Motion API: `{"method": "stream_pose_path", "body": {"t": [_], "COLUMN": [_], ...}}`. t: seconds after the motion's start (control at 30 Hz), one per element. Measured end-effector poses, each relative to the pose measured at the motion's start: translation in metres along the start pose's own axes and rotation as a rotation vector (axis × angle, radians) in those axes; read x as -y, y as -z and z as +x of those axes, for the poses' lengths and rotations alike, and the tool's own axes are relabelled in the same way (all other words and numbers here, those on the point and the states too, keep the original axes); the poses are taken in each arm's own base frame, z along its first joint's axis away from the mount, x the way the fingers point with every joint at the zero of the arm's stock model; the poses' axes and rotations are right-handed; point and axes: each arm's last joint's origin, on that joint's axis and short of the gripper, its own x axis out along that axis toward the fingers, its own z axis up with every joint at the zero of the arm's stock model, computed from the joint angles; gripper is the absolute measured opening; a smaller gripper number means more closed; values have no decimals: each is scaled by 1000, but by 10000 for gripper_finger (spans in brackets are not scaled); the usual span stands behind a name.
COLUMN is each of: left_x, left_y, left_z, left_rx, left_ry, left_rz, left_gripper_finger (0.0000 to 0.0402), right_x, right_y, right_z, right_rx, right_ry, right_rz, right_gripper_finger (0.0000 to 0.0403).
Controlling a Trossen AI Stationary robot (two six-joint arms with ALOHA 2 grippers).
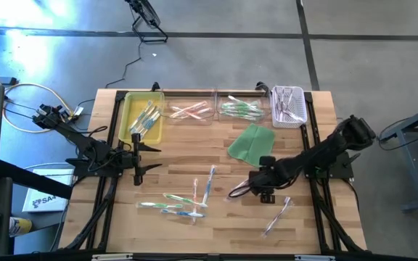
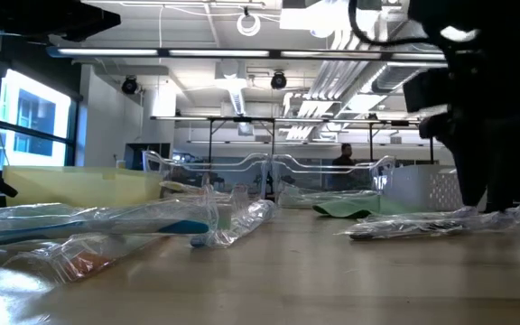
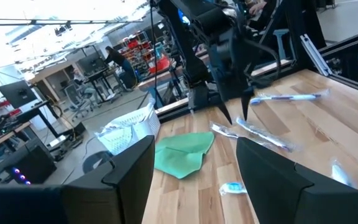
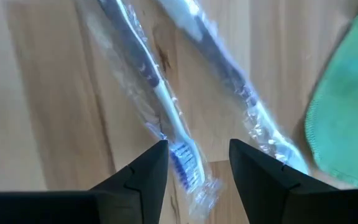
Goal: Pick & Place Toothbrushes
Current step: Put the purple toothbrush into the white bin
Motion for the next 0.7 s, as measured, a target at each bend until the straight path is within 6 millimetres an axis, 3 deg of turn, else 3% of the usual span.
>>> {"method": "stream_pose_path", "body": {"t": [0.33,0.7], "left_x": [0,0], "left_y": [0,0], "left_z": [0,0], "left_rx": [0,0], "left_ry": [0,0], "left_rz": [-2,-3], "left_gripper_finger": [220,220], "right_x": [-4,-4], "right_y": [0,0], "right_z": [16,16], "right_rx": [-76,-80], "right_ry": [-20,-27], "right_rz": [-5,-30], "right_gripper_finger": [158,18]}}
